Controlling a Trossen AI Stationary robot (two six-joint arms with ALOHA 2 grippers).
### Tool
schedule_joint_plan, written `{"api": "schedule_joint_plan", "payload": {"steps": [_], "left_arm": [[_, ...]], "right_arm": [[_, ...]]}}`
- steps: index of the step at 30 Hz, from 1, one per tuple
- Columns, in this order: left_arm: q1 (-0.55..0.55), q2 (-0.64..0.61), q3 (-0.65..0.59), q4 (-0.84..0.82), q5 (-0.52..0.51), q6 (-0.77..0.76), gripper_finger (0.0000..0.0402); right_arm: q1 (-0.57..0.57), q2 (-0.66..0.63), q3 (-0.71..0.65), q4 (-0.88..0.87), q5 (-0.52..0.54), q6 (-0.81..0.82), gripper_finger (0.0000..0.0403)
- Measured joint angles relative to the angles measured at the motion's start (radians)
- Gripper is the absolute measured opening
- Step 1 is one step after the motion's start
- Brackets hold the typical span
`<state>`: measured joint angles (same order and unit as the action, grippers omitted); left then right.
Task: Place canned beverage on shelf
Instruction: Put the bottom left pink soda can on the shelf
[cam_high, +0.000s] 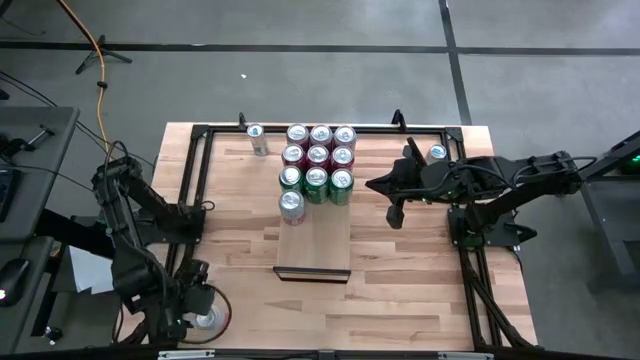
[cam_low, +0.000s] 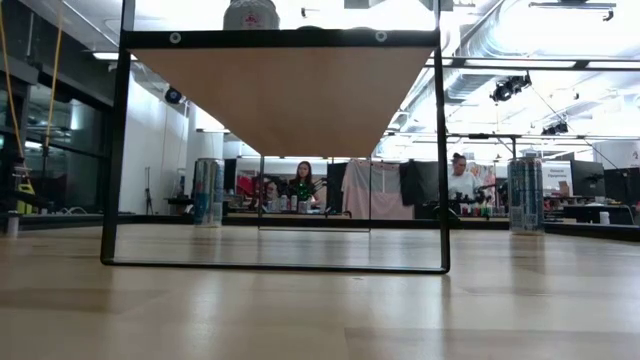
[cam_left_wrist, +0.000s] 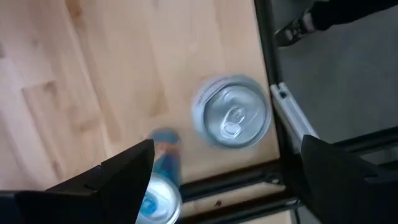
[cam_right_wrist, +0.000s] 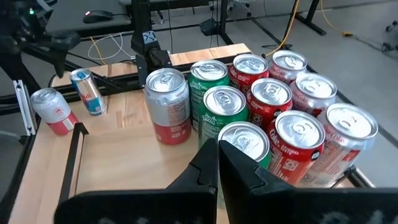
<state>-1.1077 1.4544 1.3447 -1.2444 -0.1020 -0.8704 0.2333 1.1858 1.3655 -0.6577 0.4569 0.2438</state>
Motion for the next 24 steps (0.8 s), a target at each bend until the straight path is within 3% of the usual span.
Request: {"api": "schedule_joint_plan", "payload": {"steps": [6,14,24], "left_arm": [[-0.035,0.030,-0.047,0.155,-0.023,0.040,0.0337],[-0.040,0.149,-0.048,0.137,-0.053,0.122,0.0337],[-0.039,0.237,-0.048,0.139,-0.031,0.097,0.0336]], "right_arm": [[0.000,0.000,0.000,-0.020,-0.002,0.018,0.0000],[0.000,0.000,0.000,-0.020,0.004,0.018,0.0000],[0.000,0.000,0.000,-0.020,0.005,0.018,0.0000]]}}
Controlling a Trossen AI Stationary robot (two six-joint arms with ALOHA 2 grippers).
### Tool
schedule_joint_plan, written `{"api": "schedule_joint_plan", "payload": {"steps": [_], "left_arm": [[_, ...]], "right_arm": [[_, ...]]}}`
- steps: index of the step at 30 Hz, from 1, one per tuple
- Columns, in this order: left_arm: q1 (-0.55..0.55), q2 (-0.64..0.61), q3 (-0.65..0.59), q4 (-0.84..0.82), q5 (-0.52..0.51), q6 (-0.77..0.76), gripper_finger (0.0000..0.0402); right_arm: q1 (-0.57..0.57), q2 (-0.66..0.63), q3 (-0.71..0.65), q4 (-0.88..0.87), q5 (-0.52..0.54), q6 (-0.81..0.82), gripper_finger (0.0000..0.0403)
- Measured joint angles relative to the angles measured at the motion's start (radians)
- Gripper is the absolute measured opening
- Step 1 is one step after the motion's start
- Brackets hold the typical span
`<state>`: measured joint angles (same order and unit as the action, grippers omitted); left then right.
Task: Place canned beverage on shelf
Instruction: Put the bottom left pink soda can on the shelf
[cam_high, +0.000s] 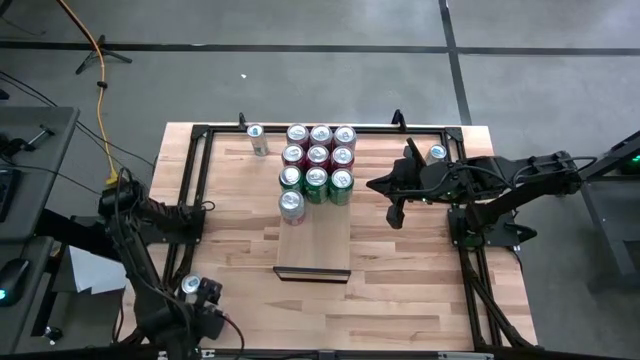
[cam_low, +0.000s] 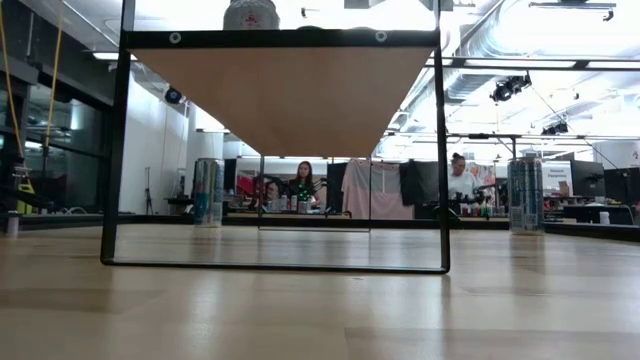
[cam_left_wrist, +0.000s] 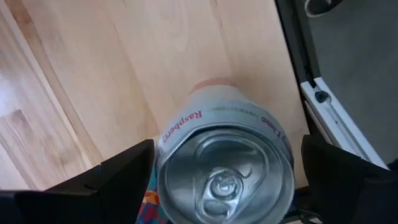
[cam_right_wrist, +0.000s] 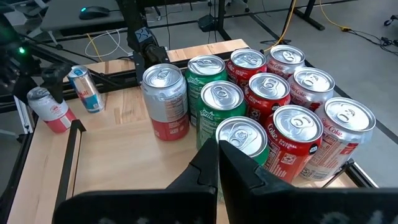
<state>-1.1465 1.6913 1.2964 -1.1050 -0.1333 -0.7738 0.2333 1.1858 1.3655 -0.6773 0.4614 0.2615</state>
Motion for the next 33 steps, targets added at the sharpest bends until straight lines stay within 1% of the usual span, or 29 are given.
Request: {"api": "schedule_joint_plan", "payload": {"steps": [2,5,8,12,13,16,18,22,25,29,33], "left_arm": [[0.000,0.013,0.000,0.001,-0.001,0.000,0.0329],[0.003,0.023,0.000,0.005,-0.006,-0.006,0.0307],[0.011,0.024,0.000,0.005,-0.008,-0.028,0.0267],[0.022,0.021,0.002,0.006,-0.005,-0.036,0.0200],[0.027,0.020,0.002,0.005,-0.005,-0.036,0.0191],[0.046,0.005,0.000,0.008,-0.002,-0.026,0.0191],[0.069,-0.029,-0.002,0.004,0.006,-0.009,0.0191],[0.130,-0.144,-0.001,0.007,0.019,0.023,0.0191],[0.194,-0.265,0.002,0.007,0.022,0.062,0.0191],[0.293,-0.403,0.047,0.001,0.018,0.134,0.0191],[0.394,-0.468,0.149,0.007,0.015,0.202,0.0191]], "right_arm": [[0.000,0.000,0.000,0.000,0.000,0.000,0.0000],[0.000,0.000,0.000,0.000,0.000,0.000,0.0000],[0.000,0.000,0.000,0.000,0.000,0.000,0.0000],[0.000,0.000,0.000,0.000,0.000,0.000,0.0000],[0.000,0.000,0.000,0.000,0.000,0.000,0.0000],[0.000,0.000,0.000,0.000,0.000,0.000,0.0000],[0.000,0.000,0.000,0.000,0.000,0.000,0.0000],[0.000,0.000,0.000,0.000,0.000,0.000,0.0000],[0.000,0.000,0.000,0.003,-0.013,0.000,0.0000],[0.000,0.000,0.000,0.038,-0.083,-0.014,0.0000],[0.000,0.005,0.000,0.099,-0.155,-0.044,0.0000]]}}
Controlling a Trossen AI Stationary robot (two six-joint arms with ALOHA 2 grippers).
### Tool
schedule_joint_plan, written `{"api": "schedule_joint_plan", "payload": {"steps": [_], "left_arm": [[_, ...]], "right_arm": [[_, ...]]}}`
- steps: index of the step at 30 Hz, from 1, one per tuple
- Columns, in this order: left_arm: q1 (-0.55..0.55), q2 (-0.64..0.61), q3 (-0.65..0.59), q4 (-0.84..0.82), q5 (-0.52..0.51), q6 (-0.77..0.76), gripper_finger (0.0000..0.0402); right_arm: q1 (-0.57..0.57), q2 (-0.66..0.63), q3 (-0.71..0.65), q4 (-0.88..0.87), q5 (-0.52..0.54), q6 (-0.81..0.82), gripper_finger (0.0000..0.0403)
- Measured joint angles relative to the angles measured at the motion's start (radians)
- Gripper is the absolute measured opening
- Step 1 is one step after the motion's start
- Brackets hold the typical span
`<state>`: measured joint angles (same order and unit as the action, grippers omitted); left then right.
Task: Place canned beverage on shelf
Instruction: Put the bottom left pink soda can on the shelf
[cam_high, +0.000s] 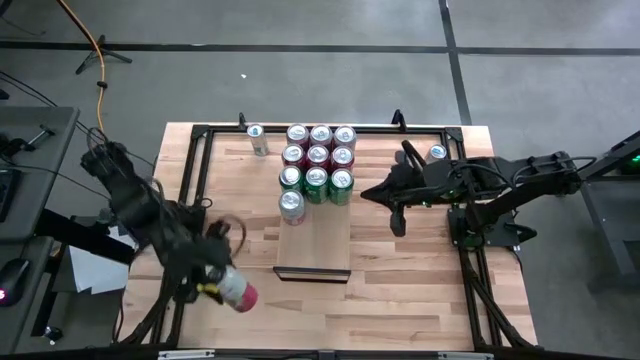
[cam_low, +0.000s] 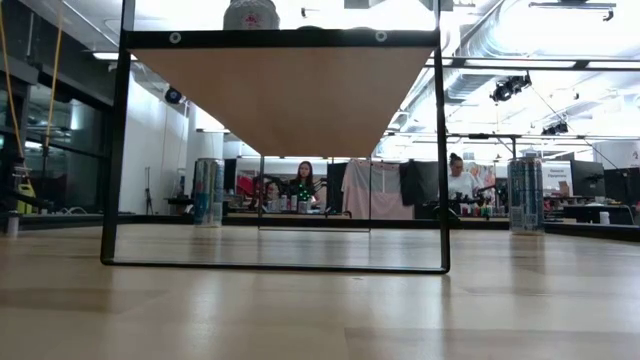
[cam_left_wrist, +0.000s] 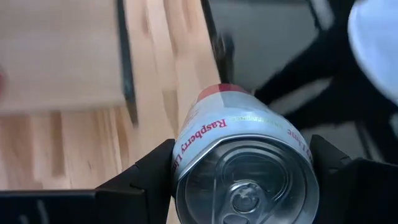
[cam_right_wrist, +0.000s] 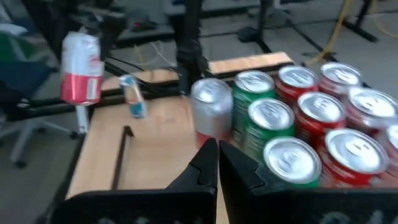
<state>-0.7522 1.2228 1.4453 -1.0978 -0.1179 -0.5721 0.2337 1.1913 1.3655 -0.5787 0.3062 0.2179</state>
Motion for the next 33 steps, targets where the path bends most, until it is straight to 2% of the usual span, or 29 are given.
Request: {"api": "schedule_joint_plan", "payload": {"steps": [3,8,10,13,15,21,24,27,30,33], "left_arm": [[0.068,0.011,0.097,0.005,-0.040,0.037,0.0191],[0.157,0.069,0.243,0.096,-0.180,0.149,0.0191],[0.196,0.094,0.290,0.100,-0.244,0.178,0.0191],[0.253,0.122,0.348,0.092,-0.296,0.187,0.0191],[0.284,0.123,0.364,0.089,-0.301,0.230,0.0191],[0.301,0.126,0.366,0.088,-0.308,0.459,0.0191],[0.301,0.138,0.366,0.095,-0.347,0.570,0.0191],[0.293,0.160,0.365,0.094,-0.413,0.748,0.0191],[0.281,0.191,0.366,0.096,-0.479,0.951,0.0191],[0.274,0.240,0.366,0.098,-0.497,1.157,0.0191]], "right_arm": [[0.000,0.014,0.000,0.083,-0.025,-0.016,0.0000],[0.010,0.074,0.000,0.250,-0.043,-0.096,0.0003],[0.018,0.104,0.004,0.302,-0.053,-0.129,0.0016],[0.028,0.150,0.056,0.301,-0.053,-0.168,0.0063],[0.031,0.175,0.107,0.278,-0.053,-0.170,0.0110],[0.028,0.248,0.273,0.175,-0.053,-0.010,0.0276],[0.028,0.280,0.352,0.084,-0.072,0.010,0.0332],[0.021,0.315,0.425,0.004,-0.120,0.013,0.0360],[0.006,0.351,0.490,-0.068,-0.175,0.049,0.0366],[-0.016,0.392,0.540,-0.154,-0.199,0.072,0.0366]]}}
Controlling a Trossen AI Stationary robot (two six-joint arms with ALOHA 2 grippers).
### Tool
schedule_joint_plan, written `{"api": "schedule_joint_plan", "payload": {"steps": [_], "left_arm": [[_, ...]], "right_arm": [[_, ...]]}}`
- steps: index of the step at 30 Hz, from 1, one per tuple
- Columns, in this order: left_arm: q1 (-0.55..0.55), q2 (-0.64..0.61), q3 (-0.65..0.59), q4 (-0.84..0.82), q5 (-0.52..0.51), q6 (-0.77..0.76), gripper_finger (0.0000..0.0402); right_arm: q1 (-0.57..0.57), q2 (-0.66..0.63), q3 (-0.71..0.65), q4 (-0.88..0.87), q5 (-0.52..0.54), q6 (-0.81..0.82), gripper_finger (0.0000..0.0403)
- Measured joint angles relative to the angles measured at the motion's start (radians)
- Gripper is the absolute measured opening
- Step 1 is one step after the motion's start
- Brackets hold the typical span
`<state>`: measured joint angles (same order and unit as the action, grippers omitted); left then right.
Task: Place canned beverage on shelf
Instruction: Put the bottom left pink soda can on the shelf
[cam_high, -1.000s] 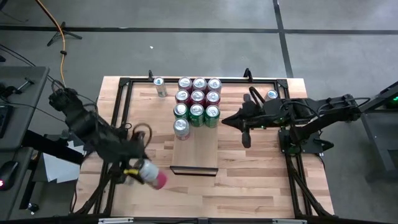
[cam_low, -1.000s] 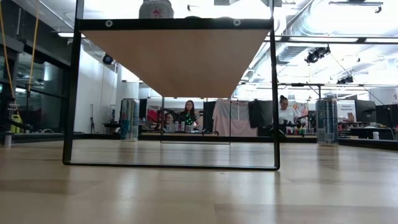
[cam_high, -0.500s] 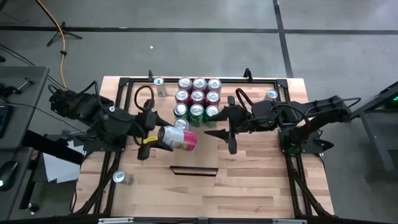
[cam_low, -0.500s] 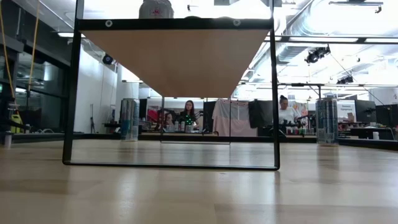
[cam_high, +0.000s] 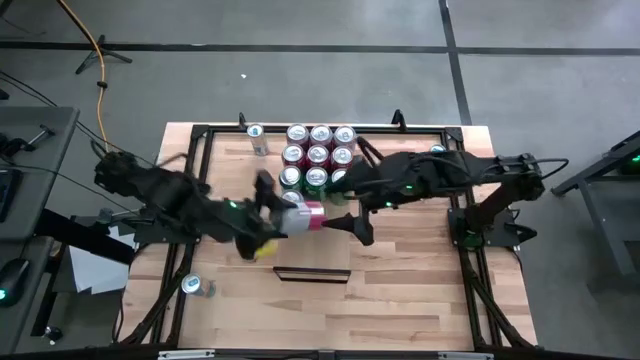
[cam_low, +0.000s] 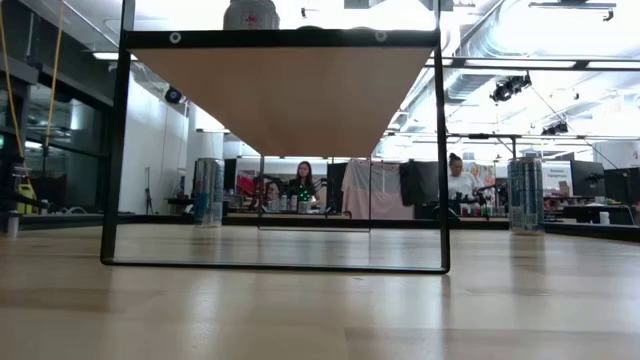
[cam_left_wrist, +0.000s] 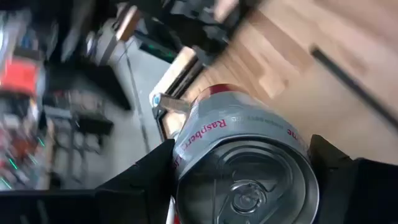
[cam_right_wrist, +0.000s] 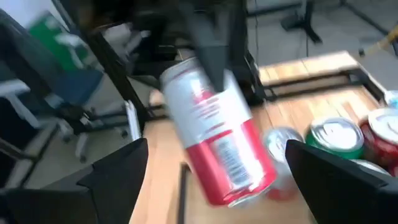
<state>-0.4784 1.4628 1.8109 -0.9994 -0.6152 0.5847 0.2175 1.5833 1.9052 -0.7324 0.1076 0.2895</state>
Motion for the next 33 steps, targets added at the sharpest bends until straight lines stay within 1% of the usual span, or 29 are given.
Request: {"api": "schedule_joint_plan", "payload": {"steps": [4,7,9,11,14,16,23,27,33], "left_arm": [[-0.015,0.064,0.000,0.000,-0.016,0.233,0.0191],[-0.025,0.105,0.000,0.000,-0.077,0.402,0.0191],[-0.027,0.127,0.000,0.001,-0.113,0.492,0.0191],[-0.026,0.140,0.000,0.001,-0.127,0.551,0.0191],[-0.025,0.154,0.000,0.004,-0.119,0.589,0.0191],[-0.025,0.158,0.000,0.006,-0.090,0.602,0.0191],[-0.025,0.159,0.000,0.026,-0.015,0.598,0.0191],[-0.025,0.159,0.000,0.033,-0.005,0.602,0.0191],[-0.024,0.159,0.000,0.041,0.015,0.589,0.0191]], "right_arm": [[-0.021,0.041,0.039,-0.073,-0.030,-0.001,0.0367],[-0.030,0.058,0.040,-0.109,-0.070,-0.001,0.0367],[-0.036,0.071,0.040,-0.139,-0.100,-0.004,0.0367],[-0.037,0.079,0.040,-0.158,-0.126,-0.021,0.0367],[-0.031,0.094,0.040,-0.164,-0.138,-0.091,0.0367],[-0.022,0.106,0.040,-0.167,-0.138,-0.155,0.0367],[0.001,0.150,0.040,-0.169,-0.139,-0.291,0.0367],[0.012,0.171,0.040,-0.168,-0.135,-0.324,0.0367],[0.013,0.187,0.040,-0.160,-0.141,-0.303,0.0365]]}}
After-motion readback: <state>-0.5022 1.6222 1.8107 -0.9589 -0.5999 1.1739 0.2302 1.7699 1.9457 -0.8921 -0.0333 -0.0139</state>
